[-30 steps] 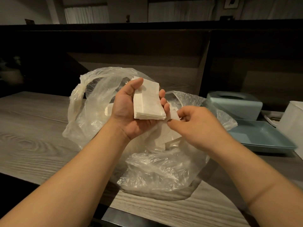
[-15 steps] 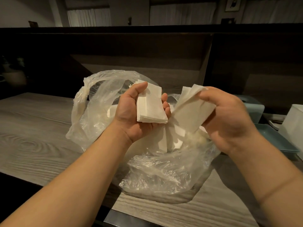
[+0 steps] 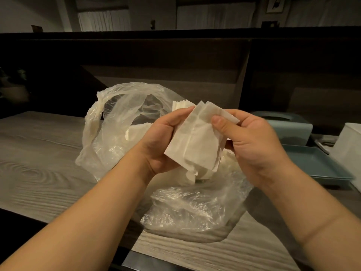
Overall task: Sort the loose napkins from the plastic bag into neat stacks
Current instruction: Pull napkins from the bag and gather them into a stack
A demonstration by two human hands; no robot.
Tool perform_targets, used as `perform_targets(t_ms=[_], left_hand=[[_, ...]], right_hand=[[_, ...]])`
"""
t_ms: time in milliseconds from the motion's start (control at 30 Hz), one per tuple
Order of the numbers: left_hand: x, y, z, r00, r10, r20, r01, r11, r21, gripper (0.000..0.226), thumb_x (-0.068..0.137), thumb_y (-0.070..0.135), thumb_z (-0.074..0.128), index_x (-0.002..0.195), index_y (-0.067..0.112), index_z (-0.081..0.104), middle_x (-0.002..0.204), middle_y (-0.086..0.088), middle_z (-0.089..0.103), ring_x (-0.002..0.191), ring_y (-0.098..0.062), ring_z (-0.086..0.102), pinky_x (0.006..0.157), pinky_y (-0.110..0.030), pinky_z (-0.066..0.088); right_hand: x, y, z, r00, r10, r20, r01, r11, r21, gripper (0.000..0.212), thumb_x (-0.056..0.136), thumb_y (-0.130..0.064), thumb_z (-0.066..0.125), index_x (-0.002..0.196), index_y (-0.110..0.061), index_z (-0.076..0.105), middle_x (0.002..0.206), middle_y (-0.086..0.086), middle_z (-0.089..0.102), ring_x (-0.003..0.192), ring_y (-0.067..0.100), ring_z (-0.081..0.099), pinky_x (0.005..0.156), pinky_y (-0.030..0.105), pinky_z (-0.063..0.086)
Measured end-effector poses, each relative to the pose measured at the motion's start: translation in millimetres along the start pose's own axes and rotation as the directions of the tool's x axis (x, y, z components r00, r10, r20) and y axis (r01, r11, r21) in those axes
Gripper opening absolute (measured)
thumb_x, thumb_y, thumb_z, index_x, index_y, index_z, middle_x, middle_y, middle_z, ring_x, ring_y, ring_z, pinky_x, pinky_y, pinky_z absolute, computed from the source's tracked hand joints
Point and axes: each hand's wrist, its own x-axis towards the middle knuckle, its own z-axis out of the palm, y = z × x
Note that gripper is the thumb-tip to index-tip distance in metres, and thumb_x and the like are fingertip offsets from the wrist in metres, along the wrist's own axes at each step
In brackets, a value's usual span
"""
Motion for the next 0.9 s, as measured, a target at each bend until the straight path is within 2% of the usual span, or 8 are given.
perform_targets(t_ms=[200,333,533,633,700,800,833,900], left_hand=[[-2,0,0,0.999,-0.037,0.0,0.037,0.999,0.024,0.051,0.082,0.059,0.066,0.109,0.018,0.08,0.113,-0.008,0.074,0.101,-0.028,0.072,0.09,-0.042,0.06],[-5,-2,-1,0.99,-0.058,0.125,0.049,0.996,0.072,0.059,0.067,0.046,0.09,0.118,0.016,0.077,0.113,-0.011,0.072,0.1,-0.029,0.071,0.086,-0.044,0.06],[-6,-2,0,0.979,-0.078,0.186,0.061,0.994,0.095,0.054,0.072,0.042,0.087,0.118,0.016,0.076,0.11,-0.014,0.072,0.094,-0.032,0.071,0.083,-0.045,0.06],[-5,-2,-1,0.974,-0.115,0.197,0.105,0.993,0.06,0.054,0.076,0.039,0.084,0.121,0.012,0.072,0.113,-0.017,0.069,0.094,-0.034,0.068,0.081,-0.045,0.058],[-5,-1,0,0.981,-0.115,0.157,0.113,0.993,0.016,0.054,0.075,0.037,0.084,0.121,0.01,0.072,0.115,-0.016,0.069,0.098,-0.034,0.068,0.082,-0.045,0.059],[-5,0,3,0.997,-0.08,0.0,0.08,0.997,-0.005,0.064,0.07,0.038,0.08,0.125,0.008,0.069,0.112,-0.015,0.072,0.097,-0.034,0.072,0.078,-0.048,0.062],[-4,0,3,0.997,-0.073,-0.029,0.073,0.997,0.002,0.066,0.07,0.039,0.078,0.126,0.008,0.067,0.111,-0.014,0.073,0.095,-0.033,0.073,0.076,-0.047,0.062],[-4,0,4,0.997,-0.066,-0.035,0.066,0.998,0.016,0.06,0.071,0.042,0.077,0.12,0.009,0.073,0.111,-0.013,0.074,0.095,-0.031,0.074,0.076,-0.044,0.062]], right_hand=[[-4,0,3,0.989,-0.126,-0.074,0.119,0.989,-0.091,0.008,0.092,-0.02,0.072,0.099,-0.025,0.073,0.089,-0.009,0.077,0.082,0.006,0.073,0.065,0.017,0.056],[-3,1,2,0.983,-0.162,-0.082,0.149,0.979,-0.14,0.006,0.091,-0.021,0.073,0.096,-0.025,0.072,0.089,-0.008,0.076,0.083,0.008,0.073,0.067,0.02,0.057],[-3,2,-1,0.968,-0.247,-0.044,0.23,0.942,-0.245,0.007,0.092,-0.023,0.072,0.093,-0.03,0.071,0.09,-0.01,0.073,0.085,0.009,0.071,0.071,0.027,0.061],[-2,3,-1,0.94,-0.335,-0.07,0.29,0.888,-0.357,0.007,0.097,-0.031,0.068,0.091,-0.029,0.071,0.089,-0.003,0.07,0.082,0.013,0.067,0.068,0.034,0.059],[-2,-1,-3,0.948,-0.3,-0.111,0.264,0.929,-0.26,0.018,0.096,-0.03,0.066,0.086,-0.016,0.07,0.083,0.006,0.066,0.078,0.018,0.064,0.066,0.038,0.054],[-2,-13,-7,0.999,-0.026,-0.041,0.033,0.979,0.199,0.016,0.081,-0.028,0.066,0.08,-0.011,0.068,0.084,0.012,0.061,0.084,0.027,0.063,0.075,0.04,0.05],[-3,-15,-8,0.999,0.04,0.022,-0.044,0.966,0.253,0.017,0.079,-0.027,0.066,0.082,-0.01,0.069,0.089,0.013,0.063,0.088,0.033,0.066,0.08,0.043,0.051],[-4,-13,-7,0.995,0.059,0.083,-0.071,0.986,0.149,0.016,0.085,-0.025,0.067,0.087,-0.009,0.069,0.093,0.013,0.065,0.091,0.041,0.066,0.08,0.048,0.051]])
